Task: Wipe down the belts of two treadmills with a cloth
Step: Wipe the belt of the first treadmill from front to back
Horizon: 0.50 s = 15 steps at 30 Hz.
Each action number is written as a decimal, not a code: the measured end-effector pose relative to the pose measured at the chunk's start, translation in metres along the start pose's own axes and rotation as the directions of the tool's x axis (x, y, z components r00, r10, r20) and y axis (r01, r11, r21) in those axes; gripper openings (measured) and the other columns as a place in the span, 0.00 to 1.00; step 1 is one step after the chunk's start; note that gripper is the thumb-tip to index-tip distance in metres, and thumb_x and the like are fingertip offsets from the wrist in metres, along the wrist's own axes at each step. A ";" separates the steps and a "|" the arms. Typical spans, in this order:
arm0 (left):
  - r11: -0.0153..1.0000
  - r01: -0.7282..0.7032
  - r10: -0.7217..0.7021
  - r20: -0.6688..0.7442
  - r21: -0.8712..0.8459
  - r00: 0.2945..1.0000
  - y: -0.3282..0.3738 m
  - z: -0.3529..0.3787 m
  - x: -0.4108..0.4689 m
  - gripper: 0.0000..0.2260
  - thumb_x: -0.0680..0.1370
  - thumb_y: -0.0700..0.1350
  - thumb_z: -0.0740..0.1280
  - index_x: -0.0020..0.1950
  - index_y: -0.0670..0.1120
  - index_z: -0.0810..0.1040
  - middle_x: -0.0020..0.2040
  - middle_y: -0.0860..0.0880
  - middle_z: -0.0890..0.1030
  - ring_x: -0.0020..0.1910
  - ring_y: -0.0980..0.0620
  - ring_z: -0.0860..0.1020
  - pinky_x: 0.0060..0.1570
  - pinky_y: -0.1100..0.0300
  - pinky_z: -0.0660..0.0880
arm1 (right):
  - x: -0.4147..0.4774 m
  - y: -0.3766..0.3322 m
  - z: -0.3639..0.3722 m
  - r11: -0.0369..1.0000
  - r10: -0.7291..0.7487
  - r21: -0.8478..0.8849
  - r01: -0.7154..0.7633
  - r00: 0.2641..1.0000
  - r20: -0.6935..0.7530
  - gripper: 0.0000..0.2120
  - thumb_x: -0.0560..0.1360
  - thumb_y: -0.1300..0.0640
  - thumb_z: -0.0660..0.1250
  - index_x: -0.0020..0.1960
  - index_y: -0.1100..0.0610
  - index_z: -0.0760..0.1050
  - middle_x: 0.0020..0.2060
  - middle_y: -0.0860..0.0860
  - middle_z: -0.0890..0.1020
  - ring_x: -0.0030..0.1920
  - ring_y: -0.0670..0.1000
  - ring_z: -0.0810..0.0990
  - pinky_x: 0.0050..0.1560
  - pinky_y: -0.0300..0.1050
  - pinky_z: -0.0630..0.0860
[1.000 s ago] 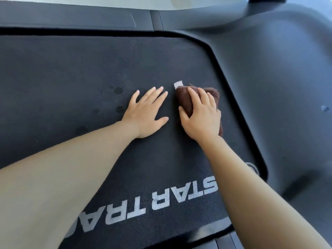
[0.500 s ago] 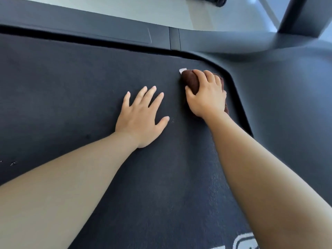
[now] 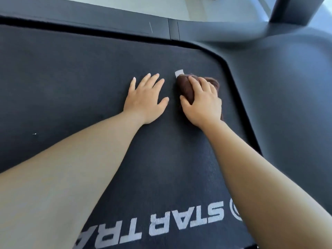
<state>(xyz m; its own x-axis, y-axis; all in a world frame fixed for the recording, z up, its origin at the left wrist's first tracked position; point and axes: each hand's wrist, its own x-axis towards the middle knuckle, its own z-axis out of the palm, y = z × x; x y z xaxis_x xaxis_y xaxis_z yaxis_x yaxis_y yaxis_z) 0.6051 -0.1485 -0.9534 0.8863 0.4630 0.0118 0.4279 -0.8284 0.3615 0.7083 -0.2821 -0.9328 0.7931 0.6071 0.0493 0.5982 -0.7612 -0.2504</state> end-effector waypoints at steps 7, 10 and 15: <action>0.990 -0.089 0.084 0.056 0.105 0.995 -0.063 -0.024 -0.034 0.24 0.80 0.57 0.52 0.76 0.57 0.56 0.78 0.53 0.51 0.77 0.53 0.48 0.73 0.44 0.43 | -0.083 -0.037 0.013 1.000 -0.015 -0.002 0.015 1.000 -0.015 0.28 0.76 0.43 0.62 0.75 0.44 0.61 0.76 0.46 0.60 0.75 0.51 0.55 0.66 0.57 0.61; 0.992 -0.060 0.055 0.054 0.114 0.997 -0.071 -0.027 -0.032 0.24 0.79 0.59 0.52 0.75 0.60 0.54 0.78 0.54 0.50 0.77 0.54 0.47 0.73 0.44 0.42 | -0.053 -0.045 0.017 1.000 0.010 0.011 -0.010 0.999 -0.045 0.26 0.76 0.43 0.62 0.73 0.44 0.63 0.74 0.46 0.62 0.75 0.51 0.56 0.67 0.59 0.61; 0.993 -0.039 0.035 0.041 0.109 0.999 -0.072 -0.024 -0.028 0.28 0.79 0.60 0.51 0.77 0.54 0.50 0.78 0.56 0.48 0.76 0.56 0.45 0.74 0.45 0.41 | 0.033 -0.065 0.028 0.999 0.014 0.035 -0.012 0.999 -0.051 0.25 0.76 0.44 0.61 0.72 0.44 0.64 0.73 0.47 0.64 0.74 0.53 0.58 0.67 0.62 0.62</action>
<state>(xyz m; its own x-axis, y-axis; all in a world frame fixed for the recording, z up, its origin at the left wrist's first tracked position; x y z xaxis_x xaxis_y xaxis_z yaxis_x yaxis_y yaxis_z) 0.5452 -0.0946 -0.9568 0.9072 0.4205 -0.0137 0.4097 -0.8754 0.2565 0.6921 -0.2065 -0.9418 0.8062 0.5839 0.0947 0.5840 -0.7602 -0.2845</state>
